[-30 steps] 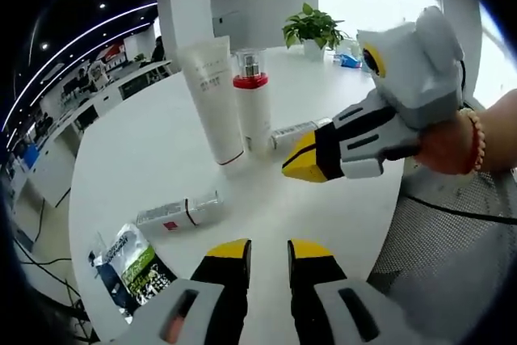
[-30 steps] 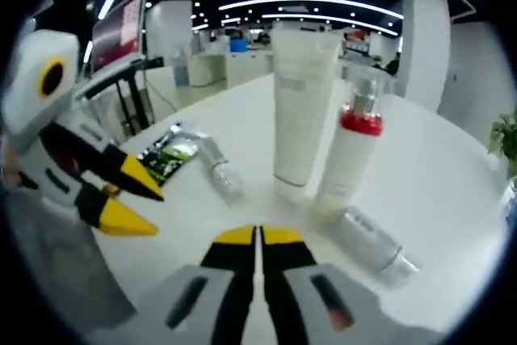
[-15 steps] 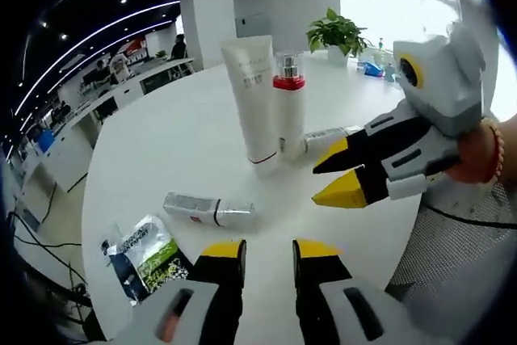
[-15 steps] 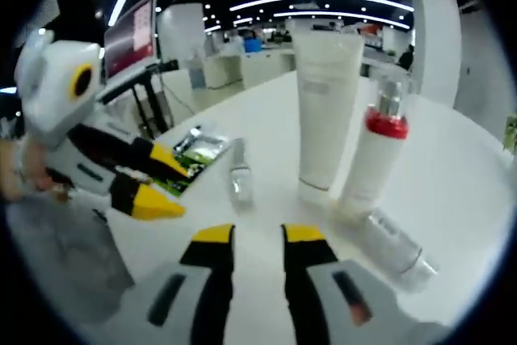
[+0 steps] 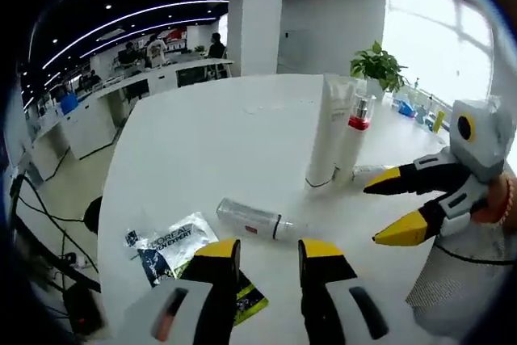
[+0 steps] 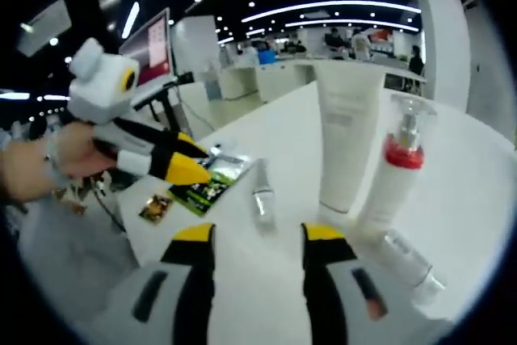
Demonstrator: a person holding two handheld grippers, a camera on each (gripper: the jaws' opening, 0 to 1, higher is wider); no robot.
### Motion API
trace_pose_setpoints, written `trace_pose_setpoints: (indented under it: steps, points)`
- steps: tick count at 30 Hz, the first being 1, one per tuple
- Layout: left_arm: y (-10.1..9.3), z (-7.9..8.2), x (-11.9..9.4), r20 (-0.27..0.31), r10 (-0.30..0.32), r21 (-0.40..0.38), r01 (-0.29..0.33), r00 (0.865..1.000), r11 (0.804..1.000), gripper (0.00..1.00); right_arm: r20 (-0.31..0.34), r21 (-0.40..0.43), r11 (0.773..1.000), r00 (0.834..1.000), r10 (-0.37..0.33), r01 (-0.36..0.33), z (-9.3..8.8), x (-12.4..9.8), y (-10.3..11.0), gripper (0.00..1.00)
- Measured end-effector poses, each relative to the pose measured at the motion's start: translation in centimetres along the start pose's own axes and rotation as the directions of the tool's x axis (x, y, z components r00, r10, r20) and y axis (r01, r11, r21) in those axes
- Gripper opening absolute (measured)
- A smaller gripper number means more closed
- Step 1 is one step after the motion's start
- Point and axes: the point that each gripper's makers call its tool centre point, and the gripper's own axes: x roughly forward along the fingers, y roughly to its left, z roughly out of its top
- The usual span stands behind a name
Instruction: Arrange the skincare products in the storage area until every visible bottle or jar stands upright without overlapping.
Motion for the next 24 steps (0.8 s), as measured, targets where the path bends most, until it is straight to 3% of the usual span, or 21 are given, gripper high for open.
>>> trace_pose_setpoints:
  steps: [2,5,7,10,13,18,20,24]
  points:
    - [0.1,0.2,0.7,-0.014,-0.036,0.077,0.037,0.999,0.996,0.30,-0.001,0.004,1.000,1.000,0.017,-0.017,0.0,0.0,0.3,0.42]
    - [0.6,-0.4,2.2,-0.088,-0.066,0.216,0.084,0.994,0.973,0.30,0.000,0.002,1.000,1.000,0.021,-0.021,0.1,0.1,0.3,0.42]
    - [1.2,-0.9,3.5,-0.143,-0.069,0.330,0.113,0.987,0.937,0.30,-0.007,0.015,1.000,1.000,0.020,-0.020,-0.1,0.2,0.0,0.42]
    - [1.8,-0.9,4.7,-0.174,-0.063,0.464,0.138,0.983,0.875,0.33,-0.015,0.044,0.999,1.000,0.017,-0.016,-0.4,0.1,-0.4,0.42]
    - [1.9,-0.4,5.4,-0.200,-0.086,0.521,0.180,0.976,0.835,0.35,-0.014,0.046,0.999,1.000,0.007,-0.006,-0.4,0.1,-0.6,0.42]
    - [1.7,0.8,6.3,-0.219,-0.125,0.574,0.231,0.968,0.786,0.35,-0.032,0.045,0.999,0.999,0.008,-0.007,-0.9,0.3,-0.5,0.41]
    - [1.7,1.1,6.9,-0.251,-0.122,0.631,0.258,0.960,0.732,0.35,-0.042,0.038,0.999,0.999,0.008,-0.006,-1.1,0.3,-0.4,0.40]
    - [1.0,0.5,7.8,-0.333,-0.128,0.680,0.332,0.934,0.654,0.35,-0.053,0.028,1.000,0.999,0.011,-0.010,-1.3,0.4,-0.4,0.40]
